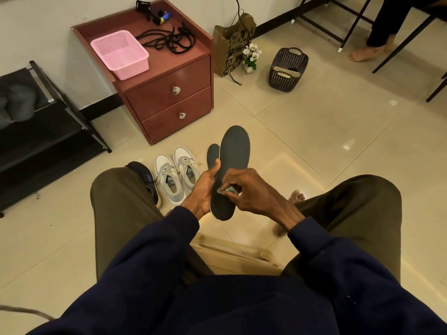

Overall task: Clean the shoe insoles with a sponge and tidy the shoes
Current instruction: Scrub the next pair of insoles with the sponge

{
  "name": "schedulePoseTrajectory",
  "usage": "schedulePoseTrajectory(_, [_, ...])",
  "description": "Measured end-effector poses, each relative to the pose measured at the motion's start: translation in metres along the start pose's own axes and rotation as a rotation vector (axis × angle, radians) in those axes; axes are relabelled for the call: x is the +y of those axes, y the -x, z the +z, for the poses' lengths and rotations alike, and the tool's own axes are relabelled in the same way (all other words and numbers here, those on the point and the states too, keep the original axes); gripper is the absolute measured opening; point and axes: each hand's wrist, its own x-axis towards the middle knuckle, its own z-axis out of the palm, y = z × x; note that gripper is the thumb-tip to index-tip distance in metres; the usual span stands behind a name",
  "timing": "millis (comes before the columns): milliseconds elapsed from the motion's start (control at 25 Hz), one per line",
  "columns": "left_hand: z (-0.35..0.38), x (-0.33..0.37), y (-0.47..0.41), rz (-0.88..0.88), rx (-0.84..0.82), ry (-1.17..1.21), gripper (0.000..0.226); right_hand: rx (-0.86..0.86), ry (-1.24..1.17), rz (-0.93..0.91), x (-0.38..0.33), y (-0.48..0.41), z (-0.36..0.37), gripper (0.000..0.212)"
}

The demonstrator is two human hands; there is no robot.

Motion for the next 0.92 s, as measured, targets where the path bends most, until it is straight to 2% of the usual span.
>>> schedulePoseTrajectory(80, [0.005,-0.003,0.002,-0.023,-0.016,-0.020,0.048,0.162,0.099,0.046,0.016,-0.004,-0.004,0.010])
schedulePoseTrajectory(200, [0.009,-0.015,0.003,-0.135,-0.108,-0.093,0.055,0.501,0.222,0.282,0.052,-0.003,-0.020,0.010])
schedulePoseTrajectory(320, [0.002,-0.020,-0.002,-0.182,-0.177,-0.187,0.062,0.656,0.192,0.443,0.069,0.000,-0.028,0.009])
schedulePoseTrajectory(400, [0.007,-0.018,0.000,-0.173,-0.173,-0.146,0.059,0.636,0.154,0.399,0.062,0.000,-0.020,0.009])
schedulePoseTrajectory(440, [0.007,-0.016,0.001,-0.152,-0.143,-0.103,0.055,0.575,0.128,0.336,0.051,-0.002,-0.011,0.010])
schedulePoseTrajectory(520, [0.002,-0.008,0.000,-0.089,-0.044,-0.032,0.050,0.378,0.074,0.169,0.024,-0.002,0.011,0.011])
schedulePoseTrajectory(600, [-0.005,0.001,-0.003,-0.038,-0.029,0.018,0.059,0.198,0.050,-0.009,-0.001,0.001,0.027,0.013])
schedulePoseTrajectory(720, [-0.006,0.011,-0.004,0.006,-0.007,0.116,0.066,-0.004,-0.047,-0.119,-0.010,0.001,0.021,0.013])
schedulePoseTrajectory(800, [-0.007,0.016,-0.009,0.019,0.005,0.178,0.064,-0.008,-0.022,-0.124,0.002,-0.003,0.012,0.013])
schedulePoseTrajectory(920, [-0.011,0.018,-0.024,0.075,0.049,0.151,0.056,0.223,0.161,0.018,0.029,-0.014,0.010,0.012])
